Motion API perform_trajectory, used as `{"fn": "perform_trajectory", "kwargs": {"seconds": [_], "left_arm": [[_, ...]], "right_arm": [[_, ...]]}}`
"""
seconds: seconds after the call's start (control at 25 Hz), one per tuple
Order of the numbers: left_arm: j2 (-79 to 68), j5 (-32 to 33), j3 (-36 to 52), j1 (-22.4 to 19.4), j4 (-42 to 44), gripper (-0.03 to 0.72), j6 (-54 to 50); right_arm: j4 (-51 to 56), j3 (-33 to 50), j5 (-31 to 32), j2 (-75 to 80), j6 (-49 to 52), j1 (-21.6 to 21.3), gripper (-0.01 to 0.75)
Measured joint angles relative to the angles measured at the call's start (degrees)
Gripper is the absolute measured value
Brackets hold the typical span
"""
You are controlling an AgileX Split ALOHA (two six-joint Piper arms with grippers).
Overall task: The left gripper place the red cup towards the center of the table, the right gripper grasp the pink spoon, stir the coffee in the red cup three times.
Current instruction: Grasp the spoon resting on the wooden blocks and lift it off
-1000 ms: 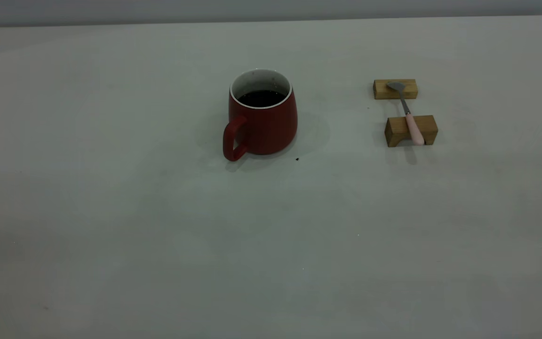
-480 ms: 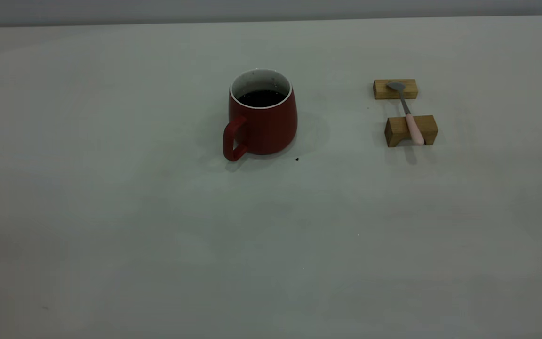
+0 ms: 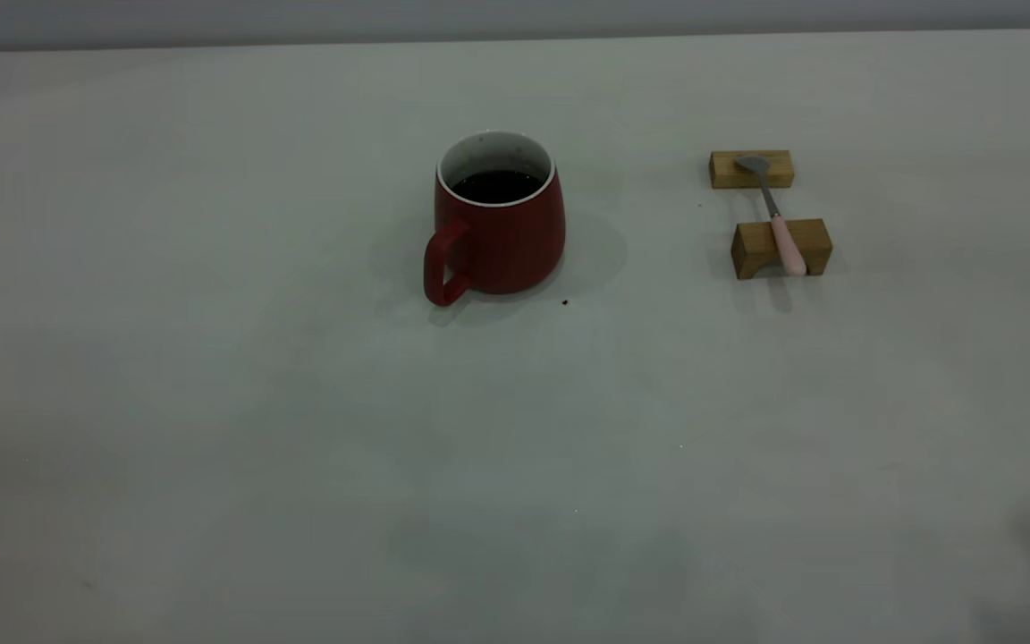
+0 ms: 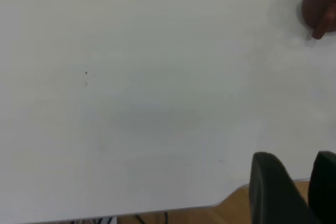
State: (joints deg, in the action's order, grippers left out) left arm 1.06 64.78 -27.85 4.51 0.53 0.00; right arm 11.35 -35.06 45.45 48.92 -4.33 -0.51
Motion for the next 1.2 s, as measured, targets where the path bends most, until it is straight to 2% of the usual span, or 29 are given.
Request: {"fn": "perform_trajectory", "kwargs": {"seconds": [0.16, 0.28, 0.4, 0.52, 0.84, 1.2], "left_arm": [[0.0, 0.0, 0.0, 0.0, 0.0, 0.247, 0.0], [0.0, 0.0, 0.0, 0.0, 0.0, 0.247, 0.0], [0.0, 0.0, 0.0, 0.0, 0.0, 0.247, 0.0], [0.0, 0.0, 0.0, 0.0, 0.0, 0.247, 0.0], [0.0, 0.0, 0.0, 0.0, 0.0, 0.247, 0.0], [0.0, 0.0, 0.0, 0.0, 0.0, 0.247, 0.0]], "right_arm": [[6.4, -2.3, -7.5, 17.2, -4.0, 0.0, 0.6], [14.7, -3.9, -13.1, 28.4, -11.9, 1.3, 0.675], [20.9, -7.3, -15.3, 39.3, -19.1, 3.6, 0.682], [22.9, -12.5, -15.3, 49.1, -21.8, 5.7, 0.68], [20.0, -26.1, -14.9, 67.5, -22.3, 10.3, 0.668], [15.1, -37.5, -12.3, 78.5, -22.3, 11.4, 0.659]]}}
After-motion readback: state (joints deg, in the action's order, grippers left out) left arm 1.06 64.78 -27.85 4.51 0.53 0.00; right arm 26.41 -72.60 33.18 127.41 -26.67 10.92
